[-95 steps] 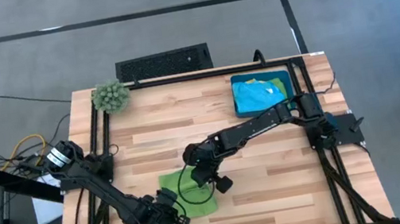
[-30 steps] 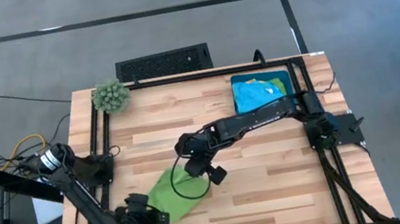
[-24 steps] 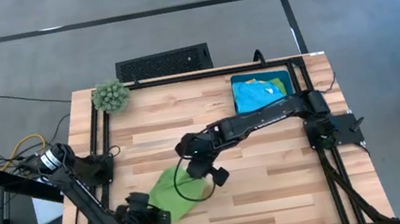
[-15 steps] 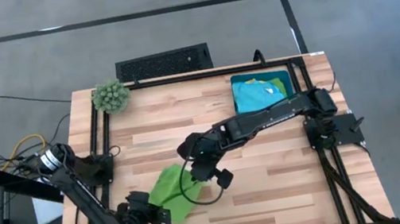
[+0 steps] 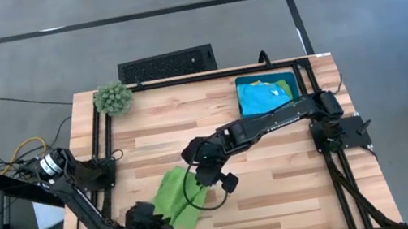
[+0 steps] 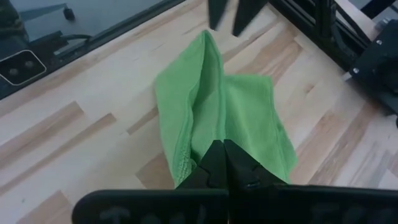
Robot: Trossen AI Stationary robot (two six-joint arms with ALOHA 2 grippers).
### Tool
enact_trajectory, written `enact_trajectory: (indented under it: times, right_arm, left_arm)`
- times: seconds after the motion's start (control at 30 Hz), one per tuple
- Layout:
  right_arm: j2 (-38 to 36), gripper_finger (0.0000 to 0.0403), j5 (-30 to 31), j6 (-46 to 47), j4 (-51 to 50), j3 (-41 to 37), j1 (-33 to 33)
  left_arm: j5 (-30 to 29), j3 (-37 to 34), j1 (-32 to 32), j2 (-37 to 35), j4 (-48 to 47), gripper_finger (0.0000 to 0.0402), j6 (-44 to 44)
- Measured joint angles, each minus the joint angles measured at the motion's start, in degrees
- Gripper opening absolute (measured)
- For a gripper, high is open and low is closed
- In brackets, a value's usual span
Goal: Fold microfiber towels
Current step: Fold the green microfiber cloth
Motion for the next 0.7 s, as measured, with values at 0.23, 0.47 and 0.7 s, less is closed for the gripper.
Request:
enact_trajectory:
  times: [0.23, 0.47, 0.7]
  right_arm:
    - [0.02, 0.0001, 1.41, -0.01, -0.04, -0.02, -0.09]
    - [0.02, 0.0001, 1.48, 0.42, -0.24, -0.02, -0.7]
    - [0.02, 0.0001, 1.49, 0.44, -0.29, -0.02, -0.79]
  left_arm:
    - [1.56, 0.0, 1.14, 0.0, 8.98, 0.0151, 14.56]
    - [6.81, 0.0, 4.1, 0.0, 6.37, 0.0151, 24.01]
    - [9.19, -1.18, 6.78, 0.04, 6.17, 0.0151, 25.37]
